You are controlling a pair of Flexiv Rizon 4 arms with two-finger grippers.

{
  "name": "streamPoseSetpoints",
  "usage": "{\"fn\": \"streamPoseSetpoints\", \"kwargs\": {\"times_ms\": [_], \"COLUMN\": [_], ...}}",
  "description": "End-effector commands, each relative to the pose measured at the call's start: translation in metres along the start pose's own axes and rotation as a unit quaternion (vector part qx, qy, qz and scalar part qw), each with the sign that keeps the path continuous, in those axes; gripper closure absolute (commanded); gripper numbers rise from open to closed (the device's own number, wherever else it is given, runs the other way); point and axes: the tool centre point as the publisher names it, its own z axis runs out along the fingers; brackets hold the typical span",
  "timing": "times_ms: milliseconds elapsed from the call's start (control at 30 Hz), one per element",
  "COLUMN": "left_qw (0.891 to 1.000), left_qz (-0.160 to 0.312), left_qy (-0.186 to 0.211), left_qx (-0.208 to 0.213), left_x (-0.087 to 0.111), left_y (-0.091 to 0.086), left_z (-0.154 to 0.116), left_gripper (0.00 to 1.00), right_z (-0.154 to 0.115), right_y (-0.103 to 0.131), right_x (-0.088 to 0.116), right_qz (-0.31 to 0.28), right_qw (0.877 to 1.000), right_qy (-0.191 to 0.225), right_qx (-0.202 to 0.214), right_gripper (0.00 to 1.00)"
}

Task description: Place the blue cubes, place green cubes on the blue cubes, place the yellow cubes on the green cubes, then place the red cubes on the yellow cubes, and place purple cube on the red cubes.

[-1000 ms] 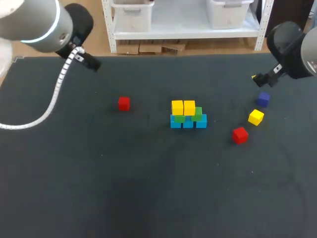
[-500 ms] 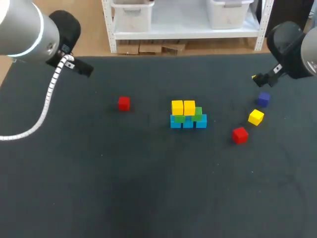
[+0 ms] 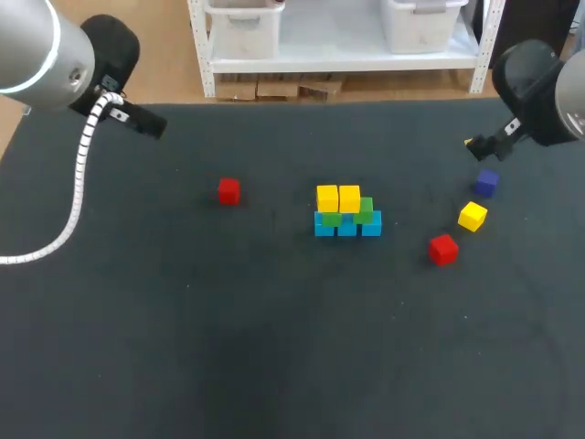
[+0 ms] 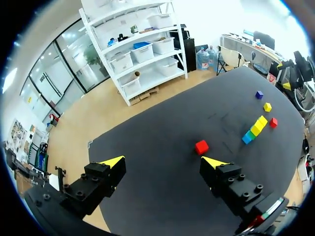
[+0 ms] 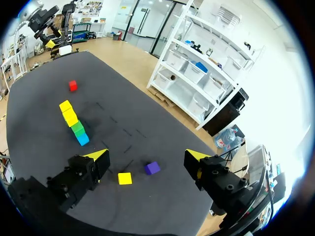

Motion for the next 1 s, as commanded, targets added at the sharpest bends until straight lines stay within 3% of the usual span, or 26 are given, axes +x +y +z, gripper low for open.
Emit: {"fn": "streamPoseSetpoints", "kwargs": {"times_ms": [33, 133, 400, 1000], "left_qw": [1.0, 1.0, 1.0, 1.0], "left_qz": [0.0, 0.0, 0.0, 0.0], "left_qy": [0.0, 0.0, 0.0, 0.0], "left_qx": [0.002, 0.002, 0.002, 0.002], "left_x": [0.0, 0.0, 0.0, 0.0], "left_y": [0.001, 0.001, 0.001, 0.001], "left_z": [0.0, 0.0, 0.0, 0.0], "left_gripper": [0.0, 0.0, 0.0, 0.0], "right_z": [0.005, 0.004, 0.009, 0.028], "right_y": [0.005, 0.01, 0.021, 0.047], "right_x": [0.007, 0.009, 0.026, 0.079], "right_qz": [-0.011, -0.022, -0.047, -0.039], "right_qw": [1.0, 0.999, 0.992, 0.977], "right_qy": [0.023, 0.029, 0.111, 0.189], "right_qx": [-0.004, -0.018, -0.034, -0.085], "right_gripper": [0.0, 0.0, 0.0, 0.0]}}
